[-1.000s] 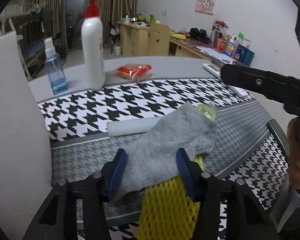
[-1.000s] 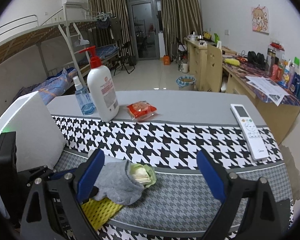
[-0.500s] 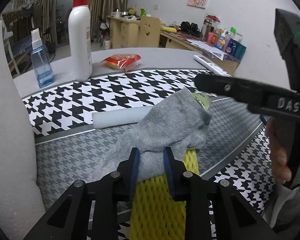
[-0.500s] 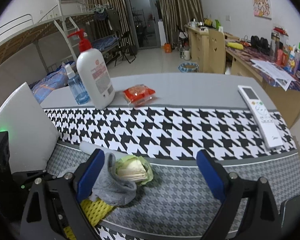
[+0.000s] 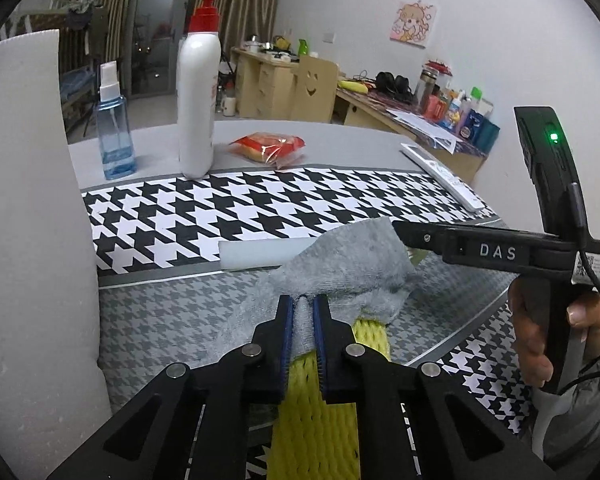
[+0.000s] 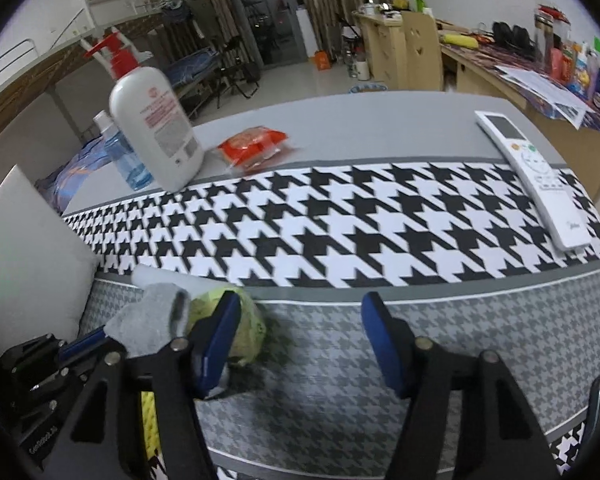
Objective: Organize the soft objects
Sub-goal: 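Grasp the clear snack bag with the right gripper while the left holds the sock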
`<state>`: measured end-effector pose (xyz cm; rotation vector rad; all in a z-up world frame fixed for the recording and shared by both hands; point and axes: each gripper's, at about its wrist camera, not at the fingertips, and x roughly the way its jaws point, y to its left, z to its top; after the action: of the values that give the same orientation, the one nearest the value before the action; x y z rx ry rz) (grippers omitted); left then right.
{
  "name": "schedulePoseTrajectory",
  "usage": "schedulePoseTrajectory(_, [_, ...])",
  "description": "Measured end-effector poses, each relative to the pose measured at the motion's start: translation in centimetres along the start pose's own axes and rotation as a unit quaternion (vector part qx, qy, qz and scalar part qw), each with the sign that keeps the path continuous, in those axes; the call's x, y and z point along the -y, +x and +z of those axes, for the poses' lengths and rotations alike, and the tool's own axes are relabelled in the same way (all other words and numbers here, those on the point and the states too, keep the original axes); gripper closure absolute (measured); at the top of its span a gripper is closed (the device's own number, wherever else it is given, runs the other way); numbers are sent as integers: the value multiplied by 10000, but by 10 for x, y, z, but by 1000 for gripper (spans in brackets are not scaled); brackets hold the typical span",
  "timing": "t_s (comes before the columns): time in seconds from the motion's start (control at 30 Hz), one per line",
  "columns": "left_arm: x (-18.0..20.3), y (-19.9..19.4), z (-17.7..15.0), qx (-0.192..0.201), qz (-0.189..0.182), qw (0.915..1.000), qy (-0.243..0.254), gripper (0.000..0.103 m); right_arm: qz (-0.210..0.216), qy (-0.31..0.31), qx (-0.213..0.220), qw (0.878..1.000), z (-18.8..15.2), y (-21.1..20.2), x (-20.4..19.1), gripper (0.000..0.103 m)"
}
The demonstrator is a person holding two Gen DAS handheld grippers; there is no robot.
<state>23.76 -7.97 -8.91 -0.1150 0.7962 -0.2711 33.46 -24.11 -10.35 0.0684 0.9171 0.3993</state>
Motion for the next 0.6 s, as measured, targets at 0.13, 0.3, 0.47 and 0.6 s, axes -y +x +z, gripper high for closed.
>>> schedulePoseTrajectory(0.13, [2,3,-1,-60,32,10000,59,92,78,-179,-83,9998,-3,4,-11,41])
schedulePoseTrajectory(0.3, [3,3,-2,-63,59,9999,66,92,210,-153,-255,9993,-5,10,-12,57])
schedulePoseTrajectory(0.47, [3,3,-2,-60,73,9999,54,92,332,-268,-290,9987,-8,11,-18,83])
schedulePoseTrajectory(0.6, [4,2,-1,-21,103,9999,101,92,197,-429,-179,9987,-10,9,-24,96])
